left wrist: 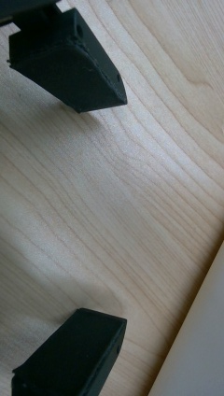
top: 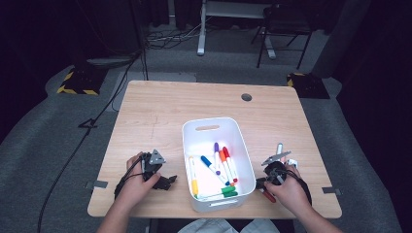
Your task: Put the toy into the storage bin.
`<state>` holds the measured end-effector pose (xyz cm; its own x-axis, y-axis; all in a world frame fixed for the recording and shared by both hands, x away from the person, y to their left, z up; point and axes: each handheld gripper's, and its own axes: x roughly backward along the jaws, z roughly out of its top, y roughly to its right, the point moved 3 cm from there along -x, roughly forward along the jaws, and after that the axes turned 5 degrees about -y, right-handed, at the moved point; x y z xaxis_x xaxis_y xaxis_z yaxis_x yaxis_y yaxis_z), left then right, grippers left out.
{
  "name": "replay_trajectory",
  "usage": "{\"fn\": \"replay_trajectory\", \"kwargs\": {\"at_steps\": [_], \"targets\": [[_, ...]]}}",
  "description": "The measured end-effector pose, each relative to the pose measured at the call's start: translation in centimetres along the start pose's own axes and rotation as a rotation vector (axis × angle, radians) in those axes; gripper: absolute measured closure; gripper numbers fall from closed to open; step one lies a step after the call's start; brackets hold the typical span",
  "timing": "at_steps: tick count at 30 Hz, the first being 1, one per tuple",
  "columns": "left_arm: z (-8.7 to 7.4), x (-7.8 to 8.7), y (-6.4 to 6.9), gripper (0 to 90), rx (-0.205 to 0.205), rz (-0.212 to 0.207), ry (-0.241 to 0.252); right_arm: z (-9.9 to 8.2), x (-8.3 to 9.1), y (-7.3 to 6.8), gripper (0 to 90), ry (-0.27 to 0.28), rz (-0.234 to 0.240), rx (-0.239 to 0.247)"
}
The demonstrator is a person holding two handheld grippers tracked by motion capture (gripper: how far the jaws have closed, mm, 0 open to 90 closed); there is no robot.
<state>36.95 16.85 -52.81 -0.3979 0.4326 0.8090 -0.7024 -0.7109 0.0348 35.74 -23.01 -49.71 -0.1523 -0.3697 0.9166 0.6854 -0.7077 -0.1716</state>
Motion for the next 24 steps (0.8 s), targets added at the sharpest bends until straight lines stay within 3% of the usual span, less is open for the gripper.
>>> {"fn": "replay_trajectory", "kwargs": {"at_steps": [11, 24], "targets": [[0.0, 0.0, 0.0, 0.0, 0.0, 0.0, 0.0, 0.1, 2.7, -0.5, 76.8, 0.055, 0.01, 0.026], [0.0, 0.0, 0.0, 0.0, 0.0, 0.002, 0.0, 0.9, 7.6, -0.9, 76.8, 0.158, 0.02, 0.041]]}}
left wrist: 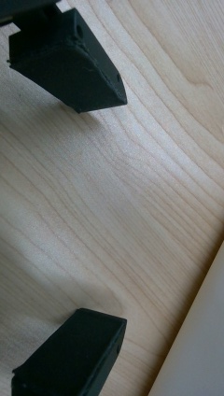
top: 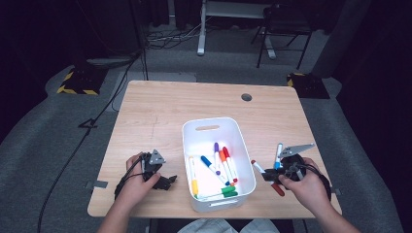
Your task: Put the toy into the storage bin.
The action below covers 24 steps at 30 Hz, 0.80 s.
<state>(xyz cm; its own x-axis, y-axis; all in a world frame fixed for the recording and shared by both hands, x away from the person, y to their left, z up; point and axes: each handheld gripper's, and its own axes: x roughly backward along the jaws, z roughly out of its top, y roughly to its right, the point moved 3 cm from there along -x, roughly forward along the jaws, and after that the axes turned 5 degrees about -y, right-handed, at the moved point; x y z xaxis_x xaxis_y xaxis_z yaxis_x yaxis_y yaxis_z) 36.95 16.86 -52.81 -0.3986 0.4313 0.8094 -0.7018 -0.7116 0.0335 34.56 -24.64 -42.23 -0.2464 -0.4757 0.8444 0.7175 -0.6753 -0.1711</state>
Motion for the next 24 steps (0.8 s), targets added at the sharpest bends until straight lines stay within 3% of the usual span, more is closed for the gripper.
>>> {"fn": "replay_trajectory", "kwargs": {"at_steps": [7, 14, 24], "targets": [[0.0, 0.0, -0.1, 0.0, -0.006, 0.013, 0.002, 1.6, 2.5, -0.6, 76.8, 0.054, -0.006, 0.036], [0.0, 0.0, 0.0, 0.0, 0.004, 0.004, -0.004, 2.9, 3.2, -1.0, 76.8, 0.061, -0.008, 0.067], [0.0, 0.0, 0.0, 0.0, 0.004, 0.004, -0.004, 5.5, 4.1, -2.8, 76.8, 0.079, 0.022, 0.122]]}}
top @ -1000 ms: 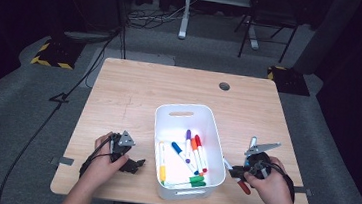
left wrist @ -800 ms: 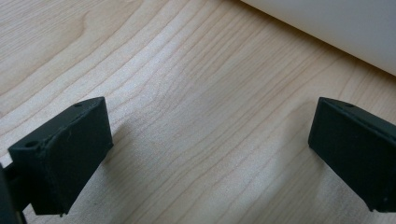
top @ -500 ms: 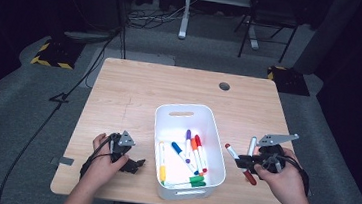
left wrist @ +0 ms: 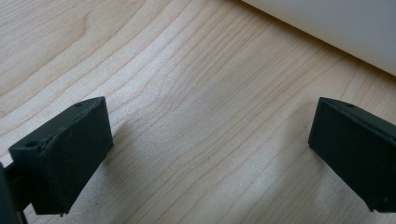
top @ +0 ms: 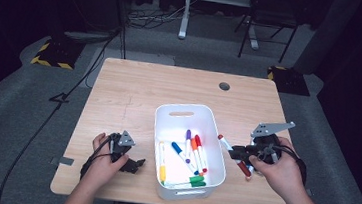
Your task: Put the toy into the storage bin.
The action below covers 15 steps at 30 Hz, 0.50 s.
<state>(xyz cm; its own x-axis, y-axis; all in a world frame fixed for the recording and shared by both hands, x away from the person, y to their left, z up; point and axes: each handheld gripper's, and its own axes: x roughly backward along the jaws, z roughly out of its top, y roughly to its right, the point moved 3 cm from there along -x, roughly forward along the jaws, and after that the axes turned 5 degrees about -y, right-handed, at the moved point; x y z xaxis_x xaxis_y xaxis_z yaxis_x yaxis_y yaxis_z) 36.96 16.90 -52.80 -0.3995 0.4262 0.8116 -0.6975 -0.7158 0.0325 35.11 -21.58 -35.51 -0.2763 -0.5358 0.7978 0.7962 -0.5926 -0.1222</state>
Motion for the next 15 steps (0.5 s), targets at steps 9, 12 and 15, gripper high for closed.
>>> {"fn": "replay_trajectory", "kwargs": {"at_steps": [9, 12, 15], "targets": [[0.0, 0.0, 0.0, 0.0, 0.0, 0.0, 0.0, 2.1, -1.0, -1.9, 76.8, -0.027, 0.041, 0.039], [0.0, 0.0, 0.0, 0.0, 0.0, 0.0, 0.001, 2.6, -1.4, -2.6, 76.8, -0.045, 0.066, 0.054], [0.0, 0.0, 0.0, 0.0, -0.001, -0.001, 0.0, 3.3, -1.7, -3.3, 76.8, -0.053, 0.068, 0.088]]}}
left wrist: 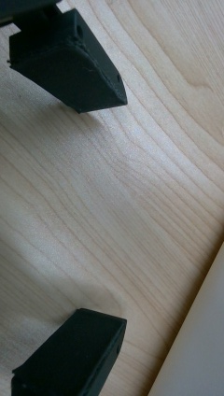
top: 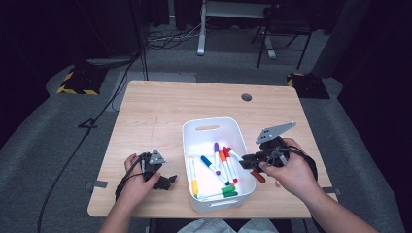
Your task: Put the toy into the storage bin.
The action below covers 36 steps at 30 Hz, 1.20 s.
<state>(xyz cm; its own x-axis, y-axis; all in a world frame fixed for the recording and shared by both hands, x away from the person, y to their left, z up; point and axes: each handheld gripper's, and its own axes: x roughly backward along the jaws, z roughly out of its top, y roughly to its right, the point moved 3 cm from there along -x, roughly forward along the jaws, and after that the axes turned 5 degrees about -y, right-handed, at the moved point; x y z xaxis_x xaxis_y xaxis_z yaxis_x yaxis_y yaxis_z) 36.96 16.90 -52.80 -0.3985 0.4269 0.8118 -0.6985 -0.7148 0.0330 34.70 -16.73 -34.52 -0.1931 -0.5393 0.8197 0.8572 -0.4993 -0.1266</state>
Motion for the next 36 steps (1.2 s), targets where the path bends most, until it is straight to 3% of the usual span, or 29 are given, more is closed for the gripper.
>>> {"fn": "replay_trajectory", "kwargs": {"at_steps": [15, 22, 36], "targets": [[0.0, 0.0, 0.0, 0.0, 0.0, 0.001, 0.001, 2.3, -1.8, -2.4, 76.8, -0.035, 0.036, 0.077], [0.0, 0.0, 0.0, 0.0, -0.001, 0.001, 0.001, 1.7, -3.8, -2.6, 76.9, -0.102, 0.05, 0.119], [0.0, 0.0, 0.0, 0.0, 0.0, 0.0, 0.0, 1.0, -6.1, -2.7, 76.8, -0.183, 0.062, 0.124]]}}
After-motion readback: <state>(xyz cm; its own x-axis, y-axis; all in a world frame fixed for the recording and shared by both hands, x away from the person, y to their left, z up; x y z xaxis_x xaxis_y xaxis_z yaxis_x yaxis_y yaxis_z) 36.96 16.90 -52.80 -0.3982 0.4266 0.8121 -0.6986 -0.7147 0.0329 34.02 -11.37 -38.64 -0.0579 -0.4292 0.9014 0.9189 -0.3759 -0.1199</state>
